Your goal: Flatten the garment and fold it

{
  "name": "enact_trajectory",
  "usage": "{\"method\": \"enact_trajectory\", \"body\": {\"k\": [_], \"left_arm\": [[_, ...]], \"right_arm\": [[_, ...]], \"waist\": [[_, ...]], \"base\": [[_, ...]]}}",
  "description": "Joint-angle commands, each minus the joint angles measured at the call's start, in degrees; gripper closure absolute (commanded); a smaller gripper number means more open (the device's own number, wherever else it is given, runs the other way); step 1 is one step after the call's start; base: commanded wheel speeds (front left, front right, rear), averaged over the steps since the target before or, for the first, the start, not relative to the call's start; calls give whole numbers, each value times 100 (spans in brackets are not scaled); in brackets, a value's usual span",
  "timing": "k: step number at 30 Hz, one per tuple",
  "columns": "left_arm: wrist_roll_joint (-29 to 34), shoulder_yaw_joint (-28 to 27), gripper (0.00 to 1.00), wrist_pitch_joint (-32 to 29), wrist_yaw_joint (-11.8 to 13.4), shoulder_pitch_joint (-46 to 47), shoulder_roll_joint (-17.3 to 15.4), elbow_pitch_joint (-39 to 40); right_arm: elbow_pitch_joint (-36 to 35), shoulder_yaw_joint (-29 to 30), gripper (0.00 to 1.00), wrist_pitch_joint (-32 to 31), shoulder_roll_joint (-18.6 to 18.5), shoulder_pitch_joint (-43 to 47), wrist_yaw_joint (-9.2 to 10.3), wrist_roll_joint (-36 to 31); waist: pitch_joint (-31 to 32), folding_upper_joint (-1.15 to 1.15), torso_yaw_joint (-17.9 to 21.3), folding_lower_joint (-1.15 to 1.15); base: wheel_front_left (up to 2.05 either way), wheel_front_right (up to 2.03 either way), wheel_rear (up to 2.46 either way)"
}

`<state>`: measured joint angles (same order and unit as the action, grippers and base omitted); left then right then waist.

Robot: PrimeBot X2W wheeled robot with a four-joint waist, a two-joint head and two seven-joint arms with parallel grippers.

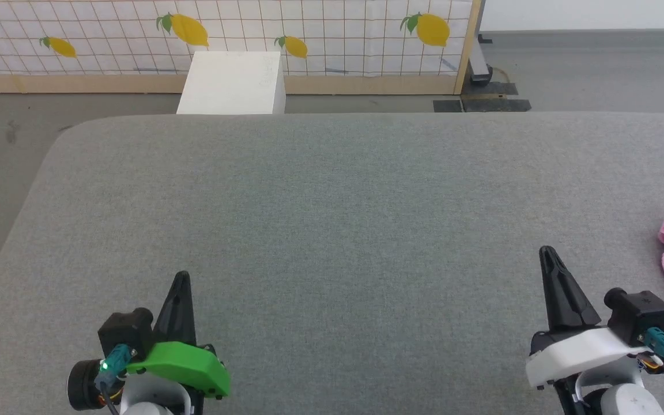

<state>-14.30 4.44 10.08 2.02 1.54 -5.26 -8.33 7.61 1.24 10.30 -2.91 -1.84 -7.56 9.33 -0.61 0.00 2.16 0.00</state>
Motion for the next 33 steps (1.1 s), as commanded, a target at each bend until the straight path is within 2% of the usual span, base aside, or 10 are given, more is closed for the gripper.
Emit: {"method": "enact_trajectory", "body": {"k": [1,33], "left_arm": [[132,-28,100,-51,-24,-49,27,52],[617,-183,100,-409,-90,-88,106,344]], "right_arm": [[-54,-16,100,-37,1,59,2,-76],[-318,-56,100,-408,2,106,4,-396]], "waist": [[1,0,-4,0],[23,0,-83,0]], "base": [[0,0,0],[0,0,0]]}}
